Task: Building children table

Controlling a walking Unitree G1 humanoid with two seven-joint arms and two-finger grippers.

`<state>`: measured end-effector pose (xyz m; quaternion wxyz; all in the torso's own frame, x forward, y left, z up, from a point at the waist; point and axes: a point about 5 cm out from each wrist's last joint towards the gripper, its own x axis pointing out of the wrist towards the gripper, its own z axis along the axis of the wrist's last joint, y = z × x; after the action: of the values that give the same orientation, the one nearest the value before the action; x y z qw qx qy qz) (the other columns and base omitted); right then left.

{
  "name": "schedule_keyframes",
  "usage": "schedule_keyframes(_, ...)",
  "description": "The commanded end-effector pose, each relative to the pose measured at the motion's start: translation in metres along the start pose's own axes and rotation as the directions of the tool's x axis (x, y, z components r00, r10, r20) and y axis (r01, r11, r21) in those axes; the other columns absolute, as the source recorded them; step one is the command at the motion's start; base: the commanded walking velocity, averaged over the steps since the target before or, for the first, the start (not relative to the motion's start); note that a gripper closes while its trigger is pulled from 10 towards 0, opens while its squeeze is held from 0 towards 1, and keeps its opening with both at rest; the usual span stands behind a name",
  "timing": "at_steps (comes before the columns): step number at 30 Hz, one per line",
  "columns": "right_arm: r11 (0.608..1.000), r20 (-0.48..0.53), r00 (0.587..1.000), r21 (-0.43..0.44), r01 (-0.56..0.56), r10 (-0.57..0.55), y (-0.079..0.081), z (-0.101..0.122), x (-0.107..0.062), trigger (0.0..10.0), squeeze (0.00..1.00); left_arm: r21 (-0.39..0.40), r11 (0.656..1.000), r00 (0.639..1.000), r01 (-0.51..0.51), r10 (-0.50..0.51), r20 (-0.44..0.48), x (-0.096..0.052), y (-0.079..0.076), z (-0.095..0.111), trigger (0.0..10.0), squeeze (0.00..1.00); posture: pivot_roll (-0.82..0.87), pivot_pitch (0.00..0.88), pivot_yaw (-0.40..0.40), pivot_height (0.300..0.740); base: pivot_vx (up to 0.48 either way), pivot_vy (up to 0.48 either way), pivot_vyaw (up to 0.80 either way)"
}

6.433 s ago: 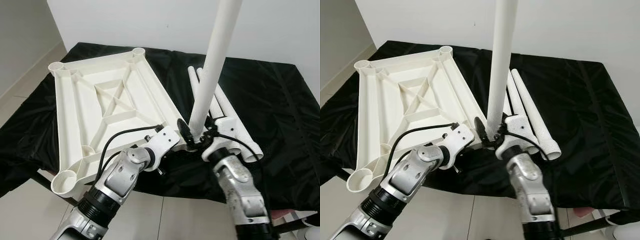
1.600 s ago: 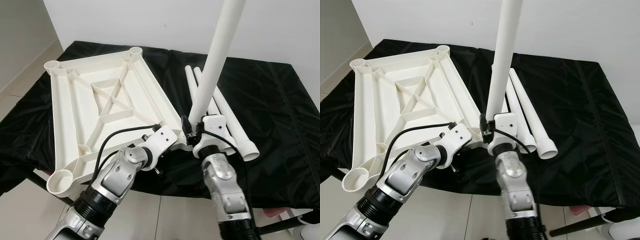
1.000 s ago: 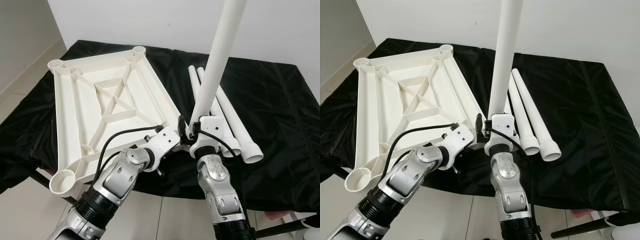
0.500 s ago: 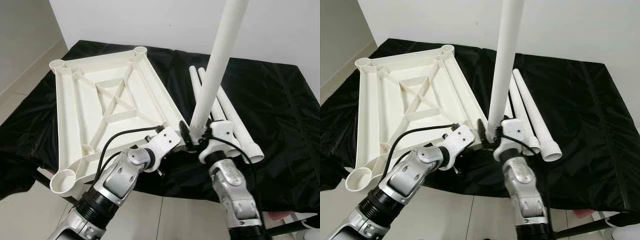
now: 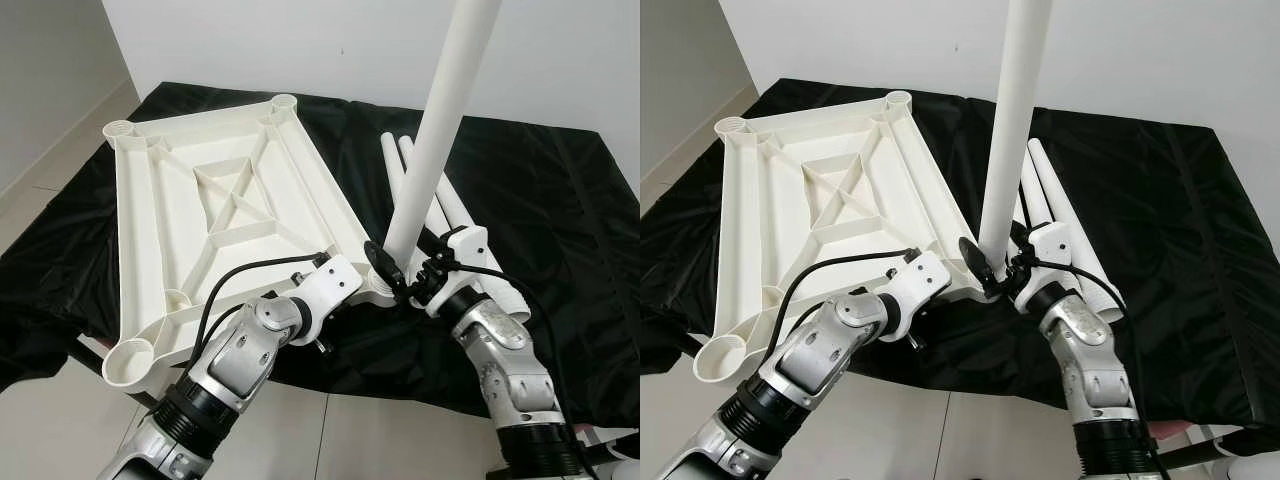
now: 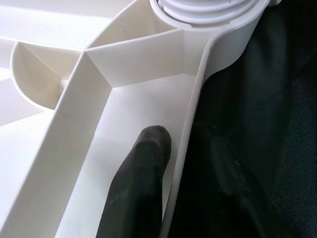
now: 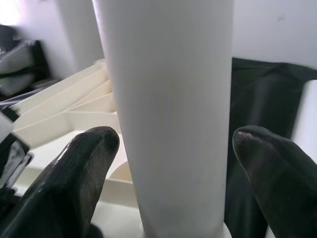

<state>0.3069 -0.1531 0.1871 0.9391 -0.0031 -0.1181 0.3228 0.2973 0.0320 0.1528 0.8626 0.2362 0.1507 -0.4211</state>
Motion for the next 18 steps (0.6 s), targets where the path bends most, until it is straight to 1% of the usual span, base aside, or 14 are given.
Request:
schedule_keyframes(1, 0.996, -0.025, 0.997, 0.040, -0.078, 0.079, -0.005, -0.003, 0.000, 10.0, 0.00, -0.049, 0.996, 0.990, 0.078, -0.083, -0.111, 0.006, -0.015, -0.027, 10.0, 0.00, -0.10, 0.143, 0.038, 0.740, 0.000, 0.000, 0.00)
schedule_keyframes(2, 0.993, -0.035, 0.993, 0.051, -0.107, 0.109, -0.007, -0.004, 0.000, 10.0, 0.00, -0.049, 0.996, 0.990, 0.079, -0.084, -0.111, 0.006, -0.015, -0.027, 10.0, 0.00, -0.10, 0.143, 0.038, 0.740, 0.000, 0.000, 0.00)
schedule_keyframes(3, 0.991, -0.037, 0.991, 0.045, -0.130, 0.131, -0.009, -0.003, 0.001, 10.0, 0.00, -0.049, 0.996, 0.990, 0.080, -0.085, -0.111, 0.006, -0.015, -0.027, 10.0, 0.00, -0.10, 0.143, 0.040, 0.740, 0.000, 0.000, 0.00)
schedule_keyframes(4, 0.991, -0.037, 0.991, 0.045, -0.130, 0.131, -0.009, -0.003, 0.001, 10.0, 0.00, -0.049, 0.996, 0.990, 0.080, -0.085, -0.111, 0.006, -0.015, -0.027, 10.0, 0.00, -0.10, 0.143, 0.040, 0.740, 0.000, 0.000, 0.00)
schedule_keyframes(5, 0.989, -0.050, 0.988, 0.034, -0.145, 0.147, -0.015, -0.004, 0.003, 10.0, 0.00, -0.050, 0.996, 0.990, 0.080, -0.085, -0.111, 0.006, -0.015, -0.027, 10.0, 0.00, -0.10, 0.149, 0.045, 0.740, 0.000, 0.000, 0.00)
schedule_keyframes(6, 0.989, -0.050, 0.988, 0.034, -0.145, 0.147, -0.015, -0.004, 0.003, 10.0, 0.00, -0.050, 0.996, 0.990, 0.080, -0.085, -0.111, 0.006, -0.015, -0.027, 10.0, 0.00, -0.10, 0.149, 0.045, 0.740, 0.000, 0.000, 0.00)
schedule_keyframes(10, 0.983, -0.100, 0.978, 0.038, -0.182, 0.184, -0.030, -0.006, 0.008, 10.0, 0.00, -0.050, 0.995, 0.990, 0.082, -0.087, -0.114, 0.005, -0.015, -0.028, 10.0, 0.00, -0.09, 0.145, 0.045, 0.740, 0.000, 0.000, 0.00)
schedule_keyframes(15, 0.977, -0.111, 0.971, 0.020, -0.212, 0.213, -0.036, -0.004, 0.010, 10.0, 0.00, -0.049, 0.995, 0.989, 0.082, -0.087, -0.117, 0.004, -0.015, -0.028, 10.0, 0.00, -0.09, 0.151, 0.046, 0.740, 0.000, 0.000, 0.00)
schedule_keyframes(18, 0.976, -0.111, 0.970, 0.034, -0.214, 0.216, -0.040, -0.003, 0.012, 10.0, 0.00, -0.051, 0.995, 0.989, 0.080, -0.086, -0.117, 0.004, -0.014, -0.028, 10.0, 0.00, -0.08, 0.154, 0.046, 0.740, 0.000, 0.000, 0.00)
